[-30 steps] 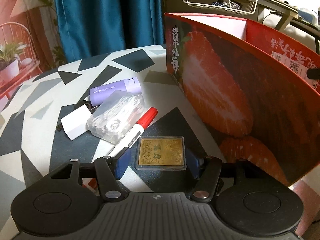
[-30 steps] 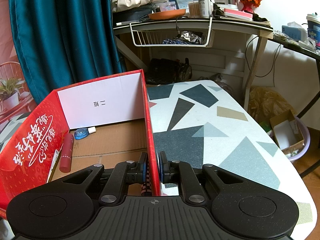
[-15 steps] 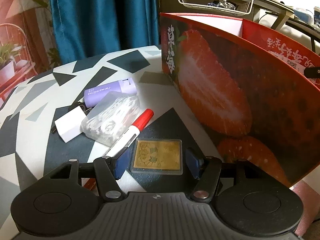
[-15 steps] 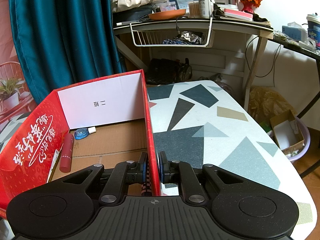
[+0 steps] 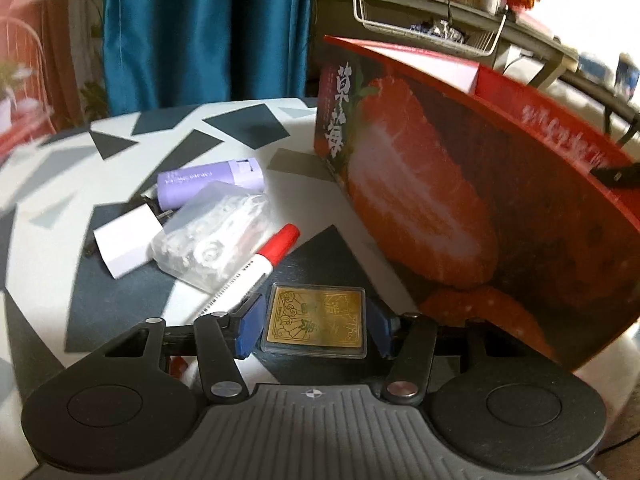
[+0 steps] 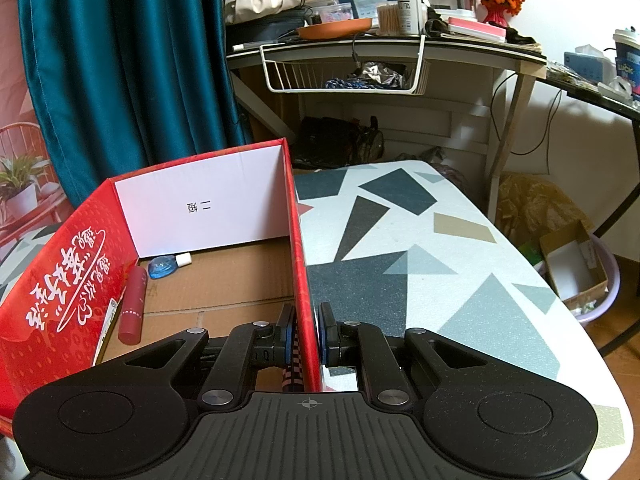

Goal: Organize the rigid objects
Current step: 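Lift the gold card with the left gripper into the red box and release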

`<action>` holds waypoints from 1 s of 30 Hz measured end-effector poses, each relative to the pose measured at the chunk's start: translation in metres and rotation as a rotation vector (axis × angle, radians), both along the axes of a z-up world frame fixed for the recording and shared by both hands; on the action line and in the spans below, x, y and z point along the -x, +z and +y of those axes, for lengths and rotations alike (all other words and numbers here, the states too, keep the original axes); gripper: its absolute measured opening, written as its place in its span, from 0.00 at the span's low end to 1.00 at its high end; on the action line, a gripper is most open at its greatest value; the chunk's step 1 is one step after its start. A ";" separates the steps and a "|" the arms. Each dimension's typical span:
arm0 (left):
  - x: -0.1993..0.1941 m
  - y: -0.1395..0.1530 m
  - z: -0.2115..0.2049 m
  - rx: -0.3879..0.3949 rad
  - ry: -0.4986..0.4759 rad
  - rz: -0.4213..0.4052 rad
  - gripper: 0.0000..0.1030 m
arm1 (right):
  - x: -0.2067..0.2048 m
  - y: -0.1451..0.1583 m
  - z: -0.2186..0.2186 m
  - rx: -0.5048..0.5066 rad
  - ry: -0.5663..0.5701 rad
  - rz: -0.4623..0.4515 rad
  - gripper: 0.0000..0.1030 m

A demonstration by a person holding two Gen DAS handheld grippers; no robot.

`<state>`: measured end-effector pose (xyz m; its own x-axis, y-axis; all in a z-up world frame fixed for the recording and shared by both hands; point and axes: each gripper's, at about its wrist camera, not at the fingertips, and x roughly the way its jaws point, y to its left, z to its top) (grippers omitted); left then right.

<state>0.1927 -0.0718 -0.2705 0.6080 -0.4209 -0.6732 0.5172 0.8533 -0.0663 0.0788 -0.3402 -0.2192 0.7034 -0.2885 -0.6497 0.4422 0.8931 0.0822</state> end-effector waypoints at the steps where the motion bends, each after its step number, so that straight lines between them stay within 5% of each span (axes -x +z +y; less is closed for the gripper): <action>1: 0.001 0.000 0.001 -0.002 0.002 -0.006 0.56 | 0.000 0.000 0.000 0.000 0.000 0.000 0.11; 9: -0.003 0.022 0.007 0.057 0.020 -0.047 0.56 | 0.000 0.000 0.000 -0.001 0.000 0.002 0.11; 19: -0.034 0.099 -0.009 0.128 -0.092 -0.186 0.56 | 0.000 0.000 0.000 -0.001 0.000 0.002 0.11; 24: -0.046 0.125 -0.056 0.078 -0.262 -0.273 0.56 | -0.001 0.000 0.000 -0.003 0.000 0.002 0.11; 30: -0.050 0.110 -0.100 -0.022 -0.361 -0.265 0.56 | 0.000 -0.001 0.000 -0.009 0.005 0.001 0.12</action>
<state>0.2423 -0.1720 -0.1603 0.5778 -0.6248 -0.5251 0.7787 0.6148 0.1253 0.0789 -0.3403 -0.2205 0.7040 -0.2791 -0.6530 0.4378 0.8946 0.0897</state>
